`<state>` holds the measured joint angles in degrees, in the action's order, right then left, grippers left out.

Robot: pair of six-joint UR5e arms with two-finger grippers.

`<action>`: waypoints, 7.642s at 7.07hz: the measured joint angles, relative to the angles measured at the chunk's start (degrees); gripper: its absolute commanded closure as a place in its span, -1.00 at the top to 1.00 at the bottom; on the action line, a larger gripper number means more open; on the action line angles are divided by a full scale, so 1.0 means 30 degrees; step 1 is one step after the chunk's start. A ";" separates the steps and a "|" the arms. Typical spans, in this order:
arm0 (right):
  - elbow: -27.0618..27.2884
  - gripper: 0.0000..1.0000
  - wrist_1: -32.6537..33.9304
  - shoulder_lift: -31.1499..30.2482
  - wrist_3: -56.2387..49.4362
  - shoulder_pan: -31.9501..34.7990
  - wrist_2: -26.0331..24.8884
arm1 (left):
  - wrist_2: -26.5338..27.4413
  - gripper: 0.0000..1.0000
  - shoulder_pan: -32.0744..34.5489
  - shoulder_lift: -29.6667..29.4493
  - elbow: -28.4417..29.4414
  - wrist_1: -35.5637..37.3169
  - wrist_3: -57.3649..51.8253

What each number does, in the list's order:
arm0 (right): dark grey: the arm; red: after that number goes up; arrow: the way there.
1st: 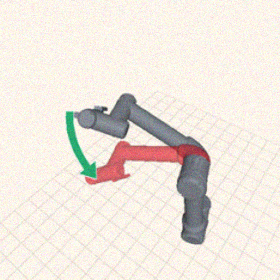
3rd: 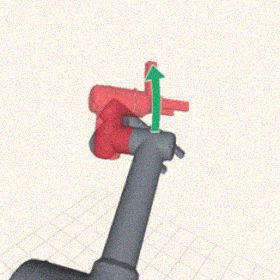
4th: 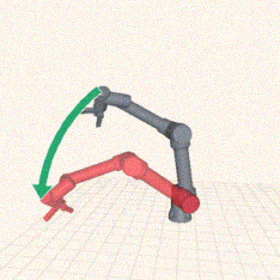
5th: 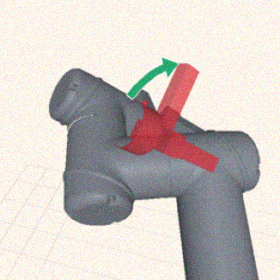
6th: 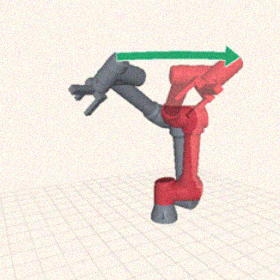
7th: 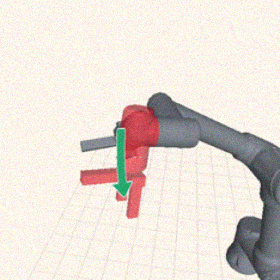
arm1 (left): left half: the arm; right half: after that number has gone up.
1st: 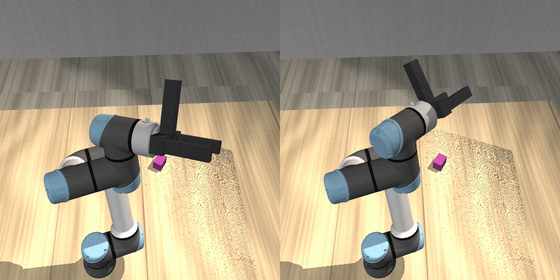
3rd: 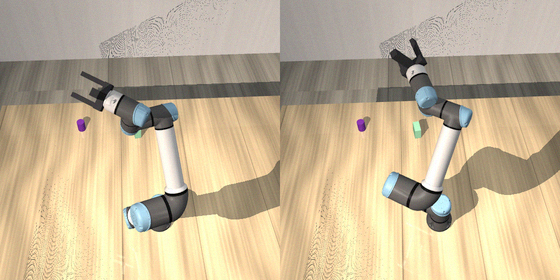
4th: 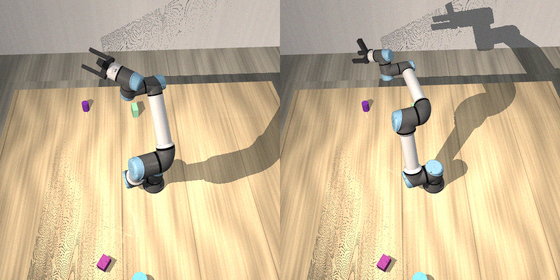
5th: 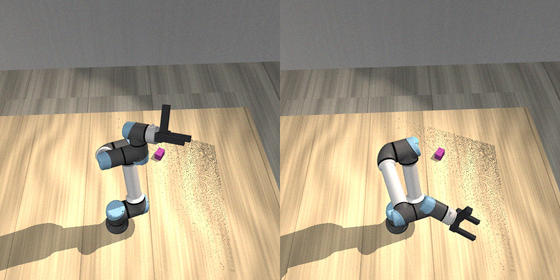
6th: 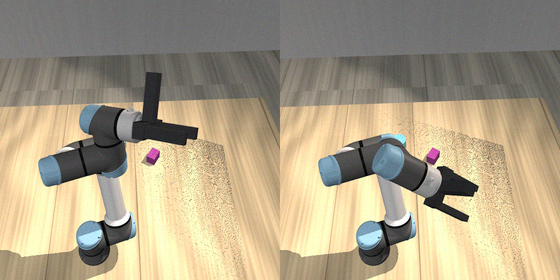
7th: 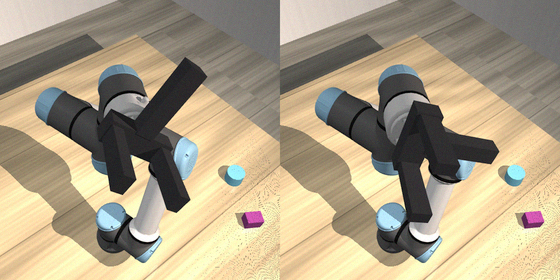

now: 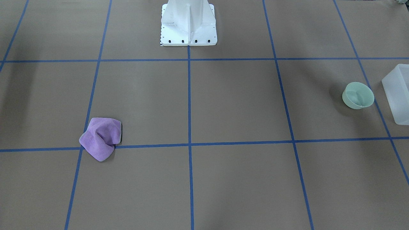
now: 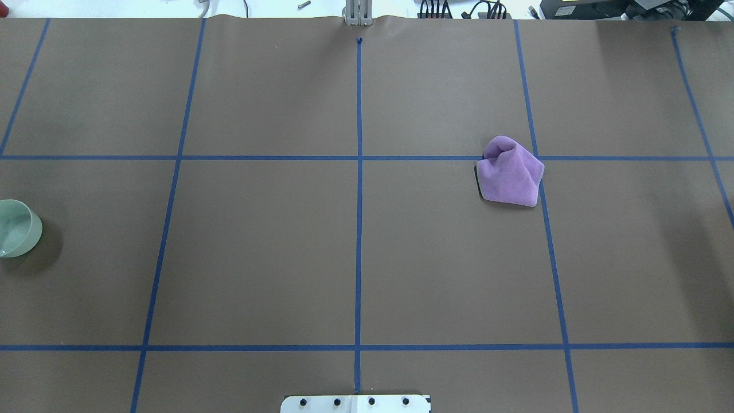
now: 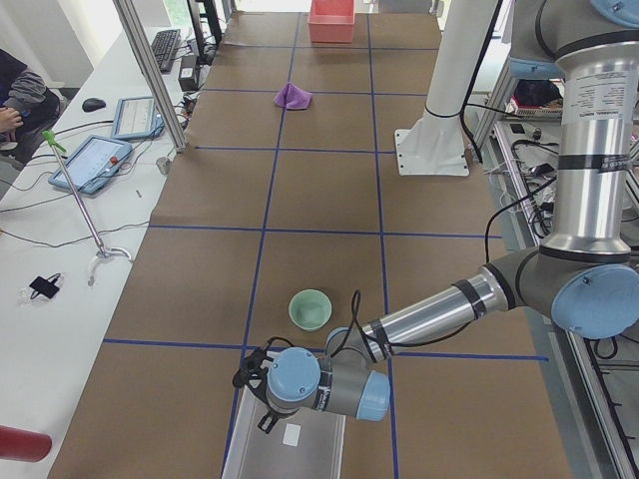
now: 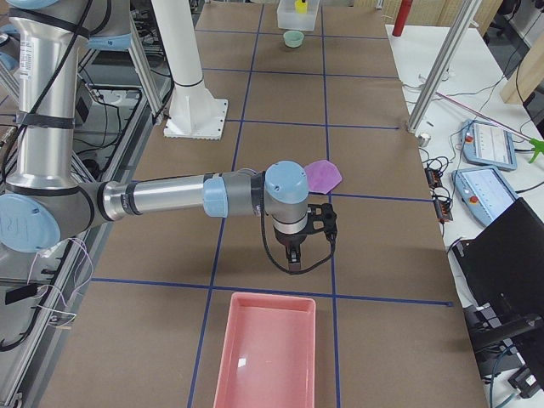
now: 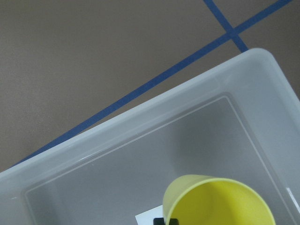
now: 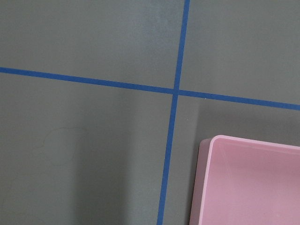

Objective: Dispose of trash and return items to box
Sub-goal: 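Lower the yellow cup into the clear box and open the left gripper, then move the left gripper to the pale green bowl and grasp its rim, then lift the green bowl with the left gripper and carry it over the box, then lower the green bowl into the clear box beside the cup and release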

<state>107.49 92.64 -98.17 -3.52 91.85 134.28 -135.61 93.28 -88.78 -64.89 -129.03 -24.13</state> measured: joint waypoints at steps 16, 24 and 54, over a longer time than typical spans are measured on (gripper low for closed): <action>-0.0115 1.00 0.0019 0.0001 0.0000 0.0000 -0.0025 | -0.0496 0.96 -0.4304 -0.0417 -0.8111 0.5803 0.6915; -0.0059 1.00 0.0001 0.0000 0.0000 0.0009 -0.0054 | 0.1248 -0.99 -0.9391 0.1698 -0.4165 -0.5793 1.2514; -0.0114 1.00 -0.0847 -0.0257 0.0000 0.0001 -0.0147 | -0.0228 0.94 0.1883 -0.3748 0.8911 -0.0574 -0.5838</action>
<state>107.14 90.09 -98.94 -3.52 91.85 133.84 -136.29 98.93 -100.03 -38.16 -130.75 -41.64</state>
